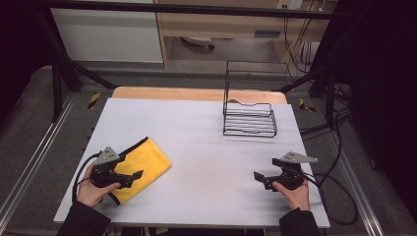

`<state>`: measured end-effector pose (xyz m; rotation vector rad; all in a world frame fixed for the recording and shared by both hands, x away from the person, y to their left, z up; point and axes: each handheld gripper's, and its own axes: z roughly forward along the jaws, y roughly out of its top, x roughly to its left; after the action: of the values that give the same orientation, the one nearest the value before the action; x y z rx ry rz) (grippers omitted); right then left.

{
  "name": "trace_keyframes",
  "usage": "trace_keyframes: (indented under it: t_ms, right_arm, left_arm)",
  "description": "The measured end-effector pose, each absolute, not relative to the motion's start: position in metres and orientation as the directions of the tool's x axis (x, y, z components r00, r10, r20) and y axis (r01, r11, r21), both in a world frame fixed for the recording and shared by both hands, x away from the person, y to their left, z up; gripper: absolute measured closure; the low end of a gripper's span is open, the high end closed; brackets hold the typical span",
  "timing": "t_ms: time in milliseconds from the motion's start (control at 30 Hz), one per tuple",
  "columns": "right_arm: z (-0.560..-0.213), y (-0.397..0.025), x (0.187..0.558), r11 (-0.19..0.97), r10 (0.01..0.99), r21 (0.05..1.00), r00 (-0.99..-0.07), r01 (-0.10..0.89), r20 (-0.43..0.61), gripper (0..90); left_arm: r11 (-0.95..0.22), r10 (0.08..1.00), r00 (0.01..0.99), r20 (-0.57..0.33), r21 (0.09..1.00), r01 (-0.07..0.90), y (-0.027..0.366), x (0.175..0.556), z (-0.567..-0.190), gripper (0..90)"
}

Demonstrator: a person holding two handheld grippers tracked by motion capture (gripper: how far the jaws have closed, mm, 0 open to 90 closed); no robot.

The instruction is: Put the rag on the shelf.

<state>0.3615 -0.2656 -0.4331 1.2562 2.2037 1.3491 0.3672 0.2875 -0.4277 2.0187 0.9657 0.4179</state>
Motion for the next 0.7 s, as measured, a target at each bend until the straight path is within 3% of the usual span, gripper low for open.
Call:
trace_keyframes:
  t_ms: [700]
  right_arm:
    - [-0.433, -0.263, 0.361, 0.210, 0.778, 0.823, -0.600, 0.528, 0.186, 1.1]
  left_arm:
    - [-0.374, 0.750, 0.660, -0.054, 0.788, 0.490, 0.264, 0.369, -0.424, 5.3]
